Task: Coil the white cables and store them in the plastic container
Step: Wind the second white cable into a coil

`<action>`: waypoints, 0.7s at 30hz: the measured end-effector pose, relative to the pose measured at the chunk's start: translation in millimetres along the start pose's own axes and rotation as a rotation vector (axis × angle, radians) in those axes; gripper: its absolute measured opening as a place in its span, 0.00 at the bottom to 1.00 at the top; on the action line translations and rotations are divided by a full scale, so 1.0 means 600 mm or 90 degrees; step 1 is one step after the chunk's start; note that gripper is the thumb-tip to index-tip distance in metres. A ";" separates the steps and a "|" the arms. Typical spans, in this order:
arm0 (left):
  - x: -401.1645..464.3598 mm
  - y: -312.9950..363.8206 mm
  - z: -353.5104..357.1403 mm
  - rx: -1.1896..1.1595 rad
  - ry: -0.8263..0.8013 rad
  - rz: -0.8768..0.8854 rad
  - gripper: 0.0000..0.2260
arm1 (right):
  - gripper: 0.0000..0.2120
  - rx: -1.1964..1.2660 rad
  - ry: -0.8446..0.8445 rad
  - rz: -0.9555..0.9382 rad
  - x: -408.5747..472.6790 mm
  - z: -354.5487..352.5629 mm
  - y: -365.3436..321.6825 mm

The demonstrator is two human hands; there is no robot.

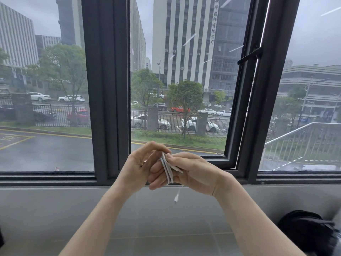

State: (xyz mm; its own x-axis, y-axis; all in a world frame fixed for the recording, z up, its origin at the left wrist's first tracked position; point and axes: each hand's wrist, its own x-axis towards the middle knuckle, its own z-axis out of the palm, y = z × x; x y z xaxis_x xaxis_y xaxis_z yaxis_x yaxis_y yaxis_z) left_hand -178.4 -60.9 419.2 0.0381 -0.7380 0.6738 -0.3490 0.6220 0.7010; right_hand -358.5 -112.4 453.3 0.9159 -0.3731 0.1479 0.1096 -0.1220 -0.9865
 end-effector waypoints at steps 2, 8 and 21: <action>0.000 -0.002 -0.003 0.013 0.000 -0.008 0.09 | 0.23 -0.023 0.005 0.011 0.000 0.000 0.000; 0.004 0.003 -0.005 -0.072 -0.005 -0.056 0.08 | 0.22 -0.056 0.002 0.009 0.004 0.003 -0.001; -0.049 -0.035 0.078 -0.430 0.217 -0.247 0.12 | 0.17 0.054 0.047 -0.074 0.031 0.012 0.020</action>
State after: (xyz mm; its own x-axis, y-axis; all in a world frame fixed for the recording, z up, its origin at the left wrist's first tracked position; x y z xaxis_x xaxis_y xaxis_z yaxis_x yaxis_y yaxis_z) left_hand -215.6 -64.4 373.5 0.3576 -0.8793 0.3146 0.3762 0.4440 0.8132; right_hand -337.1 -114.3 443.9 0.8643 -0.4284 0.2637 0.2485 -0.0923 -0.9642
